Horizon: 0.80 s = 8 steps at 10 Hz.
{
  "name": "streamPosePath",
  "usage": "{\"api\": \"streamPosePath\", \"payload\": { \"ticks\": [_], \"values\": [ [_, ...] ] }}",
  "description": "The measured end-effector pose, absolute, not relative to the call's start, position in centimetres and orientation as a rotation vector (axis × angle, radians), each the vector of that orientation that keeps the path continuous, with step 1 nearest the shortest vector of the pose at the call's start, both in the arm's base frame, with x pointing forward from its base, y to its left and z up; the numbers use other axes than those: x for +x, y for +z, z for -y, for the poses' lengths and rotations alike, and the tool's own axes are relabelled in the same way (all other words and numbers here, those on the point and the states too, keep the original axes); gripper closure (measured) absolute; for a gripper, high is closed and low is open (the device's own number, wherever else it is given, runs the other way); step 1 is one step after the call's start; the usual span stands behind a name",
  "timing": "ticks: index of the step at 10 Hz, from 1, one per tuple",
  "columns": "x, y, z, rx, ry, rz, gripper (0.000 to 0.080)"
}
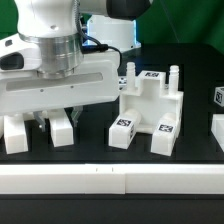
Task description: Assemble chair
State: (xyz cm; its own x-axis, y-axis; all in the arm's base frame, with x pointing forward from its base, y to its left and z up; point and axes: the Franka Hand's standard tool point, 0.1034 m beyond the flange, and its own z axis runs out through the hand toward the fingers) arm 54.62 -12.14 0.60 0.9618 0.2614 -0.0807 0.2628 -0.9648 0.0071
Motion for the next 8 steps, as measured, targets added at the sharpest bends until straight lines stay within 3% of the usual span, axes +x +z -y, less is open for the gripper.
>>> {"api": "streamPosePath", "payload": {
  "ticks": [4, 8],
  "values": [
    [54.7, 1.1, 12.1, 3.097, -0.119, -0.407, 0.0513],
    [55.5, 5.6, 9.9, 3.143, -0.113, -0.285, 0.0512]
  ]
}}
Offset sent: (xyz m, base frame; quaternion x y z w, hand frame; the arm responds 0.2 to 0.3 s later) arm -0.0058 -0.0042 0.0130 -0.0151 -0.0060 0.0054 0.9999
